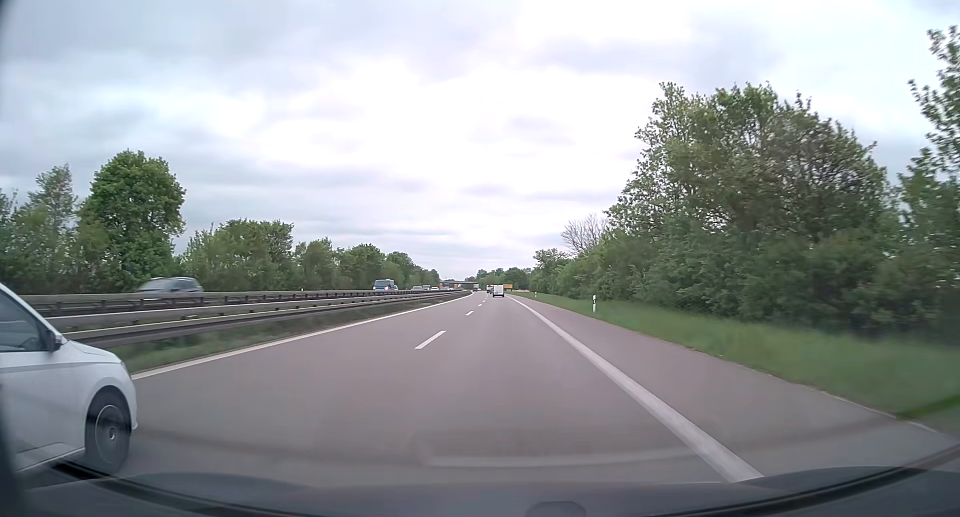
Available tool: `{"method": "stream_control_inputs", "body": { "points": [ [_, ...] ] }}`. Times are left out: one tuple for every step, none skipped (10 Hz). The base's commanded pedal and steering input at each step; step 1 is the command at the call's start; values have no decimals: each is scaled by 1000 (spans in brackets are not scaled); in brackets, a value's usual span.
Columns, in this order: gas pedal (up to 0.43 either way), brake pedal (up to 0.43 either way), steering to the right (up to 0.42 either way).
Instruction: Follow the waypoints while adhering to traffic rules and regulations
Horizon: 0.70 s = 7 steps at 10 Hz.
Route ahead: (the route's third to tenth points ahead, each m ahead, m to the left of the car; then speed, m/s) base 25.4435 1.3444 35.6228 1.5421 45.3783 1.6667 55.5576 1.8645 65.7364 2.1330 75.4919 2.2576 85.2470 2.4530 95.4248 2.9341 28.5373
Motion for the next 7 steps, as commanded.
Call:
{"method": "stream_control_inputs", "body": {
  "points": [
    [169,0,-1],
    [169,0,-2],
    [169,0,-1],
    [169,0,-1],
    [169,0,-1],
    [169,0,-1],
    [177,0,-2]
  ]
}}
